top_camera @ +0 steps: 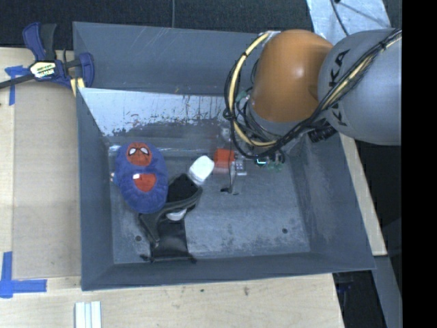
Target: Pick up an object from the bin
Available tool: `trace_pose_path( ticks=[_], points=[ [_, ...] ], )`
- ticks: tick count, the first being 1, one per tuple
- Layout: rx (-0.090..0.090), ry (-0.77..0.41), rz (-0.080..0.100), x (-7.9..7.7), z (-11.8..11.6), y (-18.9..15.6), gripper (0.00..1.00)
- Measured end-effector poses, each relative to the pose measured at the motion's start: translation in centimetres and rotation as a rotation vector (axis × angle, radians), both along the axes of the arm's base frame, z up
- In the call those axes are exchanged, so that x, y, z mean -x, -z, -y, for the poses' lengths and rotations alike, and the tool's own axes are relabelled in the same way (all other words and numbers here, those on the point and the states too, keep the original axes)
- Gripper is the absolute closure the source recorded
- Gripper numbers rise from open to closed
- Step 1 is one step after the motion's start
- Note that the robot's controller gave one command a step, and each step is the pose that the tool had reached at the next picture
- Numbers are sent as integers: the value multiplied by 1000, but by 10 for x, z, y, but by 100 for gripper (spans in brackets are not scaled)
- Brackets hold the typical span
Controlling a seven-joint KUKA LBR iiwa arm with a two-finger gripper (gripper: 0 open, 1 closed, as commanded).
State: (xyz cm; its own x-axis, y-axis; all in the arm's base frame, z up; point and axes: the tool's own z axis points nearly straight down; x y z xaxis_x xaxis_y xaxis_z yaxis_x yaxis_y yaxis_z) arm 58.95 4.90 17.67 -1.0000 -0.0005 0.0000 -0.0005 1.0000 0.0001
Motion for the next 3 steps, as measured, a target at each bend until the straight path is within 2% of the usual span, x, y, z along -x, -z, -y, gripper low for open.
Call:
trace_pose_path(
  ticks=[1, 2, 3],
  points=[
    [-3, -89, 3, 60, -103, 110, 0],
    [18, -351, 12, 79, -160, 72, 0],
    [-2, -16, 4, 98, -138, 67, 0]
  ],
)
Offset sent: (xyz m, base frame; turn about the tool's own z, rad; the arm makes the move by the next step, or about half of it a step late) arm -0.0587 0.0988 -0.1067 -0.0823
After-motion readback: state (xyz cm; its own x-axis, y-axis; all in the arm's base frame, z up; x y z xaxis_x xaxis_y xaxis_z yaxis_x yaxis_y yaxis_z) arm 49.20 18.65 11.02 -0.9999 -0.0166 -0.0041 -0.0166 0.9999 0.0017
